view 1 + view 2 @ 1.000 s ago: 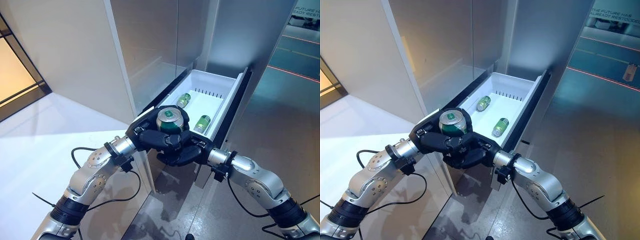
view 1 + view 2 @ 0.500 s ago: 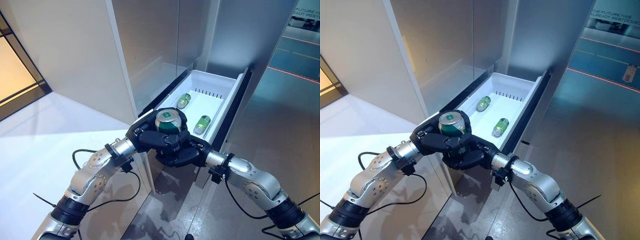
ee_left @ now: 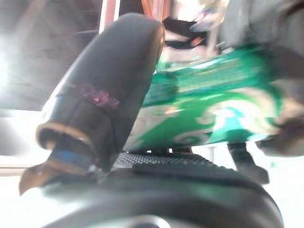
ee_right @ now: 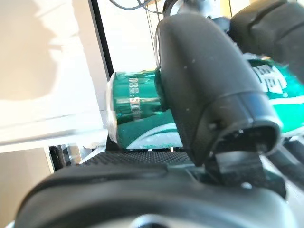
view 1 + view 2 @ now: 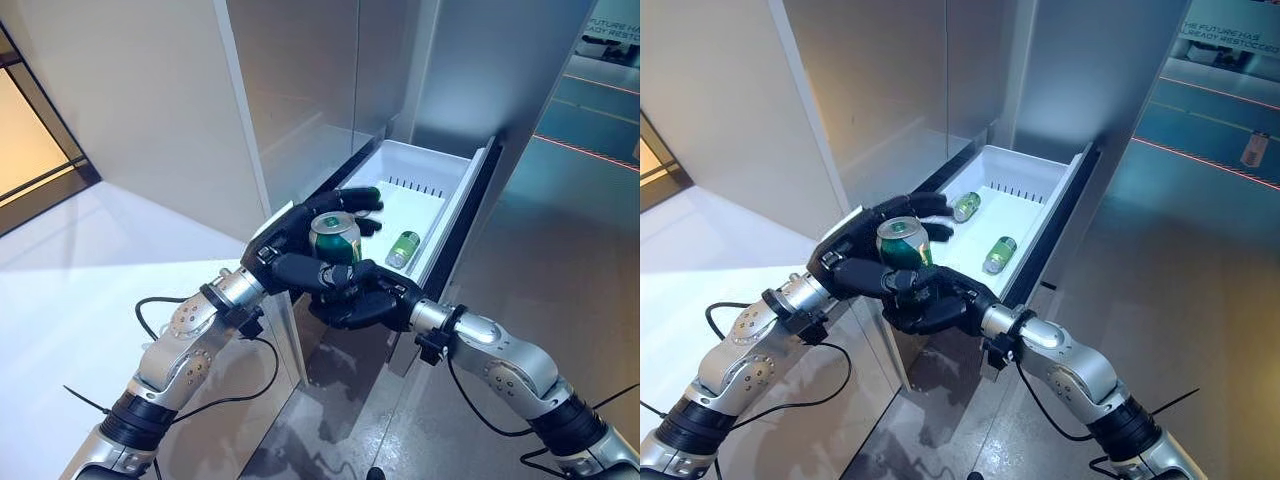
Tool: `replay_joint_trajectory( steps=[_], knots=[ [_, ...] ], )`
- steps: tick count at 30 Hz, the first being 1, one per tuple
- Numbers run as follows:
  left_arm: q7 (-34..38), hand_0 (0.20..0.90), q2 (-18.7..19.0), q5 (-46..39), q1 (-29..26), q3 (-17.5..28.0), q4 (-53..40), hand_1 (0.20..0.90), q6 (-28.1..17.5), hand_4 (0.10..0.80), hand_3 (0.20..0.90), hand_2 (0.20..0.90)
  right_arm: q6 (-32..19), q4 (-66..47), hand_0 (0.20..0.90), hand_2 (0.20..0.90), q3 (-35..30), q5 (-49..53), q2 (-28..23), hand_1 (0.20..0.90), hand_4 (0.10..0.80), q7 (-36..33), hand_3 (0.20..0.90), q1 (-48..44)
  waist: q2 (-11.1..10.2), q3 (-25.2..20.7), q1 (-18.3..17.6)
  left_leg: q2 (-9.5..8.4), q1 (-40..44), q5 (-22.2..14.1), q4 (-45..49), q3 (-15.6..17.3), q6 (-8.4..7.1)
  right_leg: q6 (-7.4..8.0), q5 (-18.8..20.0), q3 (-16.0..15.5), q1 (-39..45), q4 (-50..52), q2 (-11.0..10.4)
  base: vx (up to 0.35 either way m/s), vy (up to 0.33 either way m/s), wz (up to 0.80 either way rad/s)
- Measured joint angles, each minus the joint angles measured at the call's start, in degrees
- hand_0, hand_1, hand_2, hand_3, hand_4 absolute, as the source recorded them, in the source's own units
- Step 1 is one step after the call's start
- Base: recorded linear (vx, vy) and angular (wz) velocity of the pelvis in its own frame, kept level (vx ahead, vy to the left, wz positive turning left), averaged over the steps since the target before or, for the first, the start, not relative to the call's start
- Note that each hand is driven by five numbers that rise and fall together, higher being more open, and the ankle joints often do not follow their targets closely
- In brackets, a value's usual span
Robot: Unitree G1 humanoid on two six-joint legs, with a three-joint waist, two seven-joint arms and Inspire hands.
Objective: Put drinks into fridge and close the fridge
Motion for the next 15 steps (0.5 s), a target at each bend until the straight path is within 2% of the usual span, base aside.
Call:
replay_joint_trajectory(
  steps=[6,8,9,12,15],
  knots=[
    [4.3,0.900,-1.9,3.3,-0.6,2.1,-3.9,0.900,-10.1,0.800,0.900,0.900,0.0,5.5,0.300,0.300,-0.7,-2.6,-0.2,0.300,0.100,-4.9,0.200,-4.3,-1.0,0.5,0.3,-0.02,0.0,0.0,0.0,-0.3,0.00,0.00,0.0,-0.1,0.1,0.0,0.0,0.000,0.000,0.00],
    [5.9,0.900,-1.9,5.2,-1.9,2.5,-4.8,0.900,-12.3,0.800,0.900,0.900,0.0,8.2,0.300,0.300,-1.4,-3.8,-0.2,0.300,0.100,-6.4,0.200,-5.5,-1.1,0.5,1.0,-0.03,0.0,0.0,0.0,-0.5,0.00,0.01,0.0,-0.3,0.1,0.0,0.0,0.007,-0.004,0.03],
    [7.0,0.900,-2.0,6.7,-4.2,2.8,-5.1,0.900,-14.8,0.800,0.900,0.900,0.0,11.4,0.300,0.300,-3.1,-5.7,-0.2,0.300,0.100,-8.2,0.200,-6.2,-1.1,0.6,1.7,-0.04,0.0,0.0,0.0,-0.7,-0.01,0.05,-0.1,-0.5,0.2,0.0,0.1,0.013,-0.005,0.09],
    [7.8,0.900,-2.0,7.5,-5.6,5.3,-5.8,0.900,-16.4,0.800,0.900,0.900,-0.1,15.7,0.300,0.300,-3.6,-8.1,-0.3,0.300,0.100,-10.1,0.200,-8.3,-1.1,0.6,2.0,-0.14,0.0,0.0,0.0,-1.4,0.00,0.20,-0.2,-1.1,0.5,0.0,0.0,0.022,-0.007,0.12],
    [8.3,0.900,-2.0,7.2,-6.8,6.8,-5.7,0.900,-15.0,0.800,0.900,0.900,-0.8,19.6,0.300,0.300,-4.1,-9.7,-0.4,0.300,0.100,-12.3,0.200,-10.2,-1.1,0.6,2.5,-0.28,0.0,0.0,0.0,-2.1,0.01,0.25,-0.4,-1.8,1.0,0.0,-0.1,0.035,-0.002,0.12]
  ],
)
